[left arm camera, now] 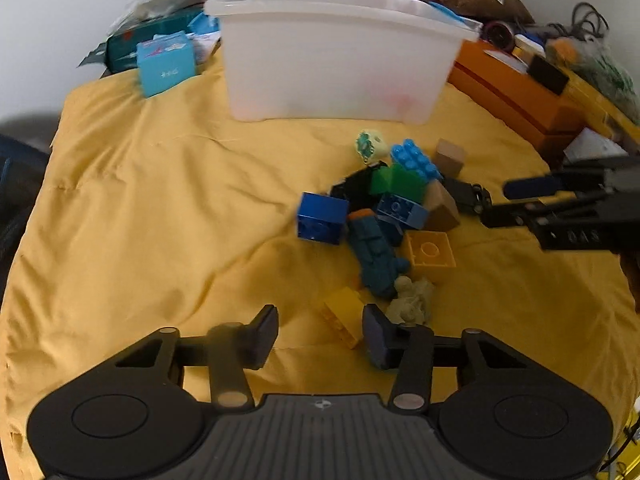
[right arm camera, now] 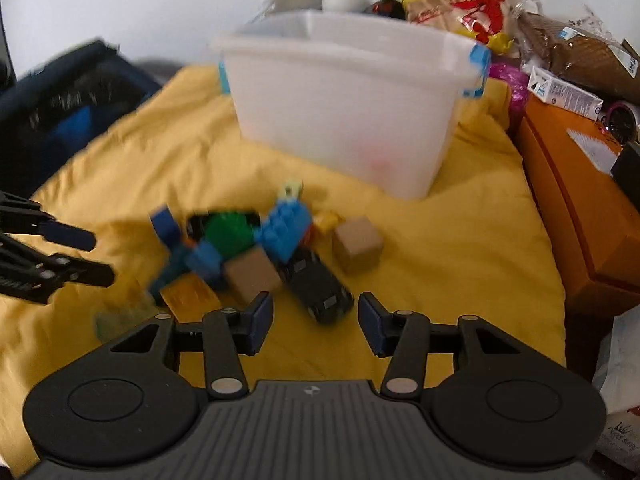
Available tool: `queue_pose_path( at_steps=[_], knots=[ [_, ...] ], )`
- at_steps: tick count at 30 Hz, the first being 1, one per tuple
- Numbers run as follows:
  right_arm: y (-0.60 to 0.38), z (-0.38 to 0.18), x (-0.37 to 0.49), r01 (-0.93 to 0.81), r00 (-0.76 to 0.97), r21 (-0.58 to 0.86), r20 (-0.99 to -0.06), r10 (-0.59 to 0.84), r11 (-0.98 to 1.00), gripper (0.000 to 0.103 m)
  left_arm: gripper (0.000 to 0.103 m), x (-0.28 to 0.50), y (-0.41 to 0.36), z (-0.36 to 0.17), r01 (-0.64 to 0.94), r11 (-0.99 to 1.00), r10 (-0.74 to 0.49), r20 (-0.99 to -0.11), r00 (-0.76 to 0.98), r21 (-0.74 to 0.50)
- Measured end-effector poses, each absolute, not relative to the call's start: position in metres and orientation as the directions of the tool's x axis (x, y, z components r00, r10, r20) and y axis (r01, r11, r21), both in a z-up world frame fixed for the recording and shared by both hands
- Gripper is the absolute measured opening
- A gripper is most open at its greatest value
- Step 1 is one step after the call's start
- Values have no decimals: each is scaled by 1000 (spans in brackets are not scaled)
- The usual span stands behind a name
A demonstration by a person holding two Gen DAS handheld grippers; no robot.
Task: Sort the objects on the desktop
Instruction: 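Grasp the small yellow brick with the left tool while the right tool grasps the black car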
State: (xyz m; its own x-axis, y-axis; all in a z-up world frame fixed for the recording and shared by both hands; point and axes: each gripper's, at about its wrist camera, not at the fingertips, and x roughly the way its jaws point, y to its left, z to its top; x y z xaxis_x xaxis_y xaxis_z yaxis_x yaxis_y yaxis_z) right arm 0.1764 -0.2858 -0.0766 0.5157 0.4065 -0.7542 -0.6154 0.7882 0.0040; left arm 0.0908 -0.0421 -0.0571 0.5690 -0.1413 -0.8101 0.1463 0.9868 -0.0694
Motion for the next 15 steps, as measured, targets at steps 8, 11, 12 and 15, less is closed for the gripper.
queue_pose_path(
  at_steps=[8,11,12,15],
  knots=[
    [-276,-88,190,-654,518,-43,-753,406,755,50,49,91,-58,-57,149,984,-164,-816,555,-97],
    [-268,-95,194,-698,501,-80,-765,405,712,51,49,95,-58,-65,120,986,-162,-834,527,-116],
    [-265,-96,195,-710,494,-89,-770,405,698,51,49,97,-56,-68,106,987,-158,-839,520,-120],
    [-259,-102,201,-730,474,-100,-786,396,676,51,47,100,-56,-71,99,988,-154,-831,535,-119]
  ],
)
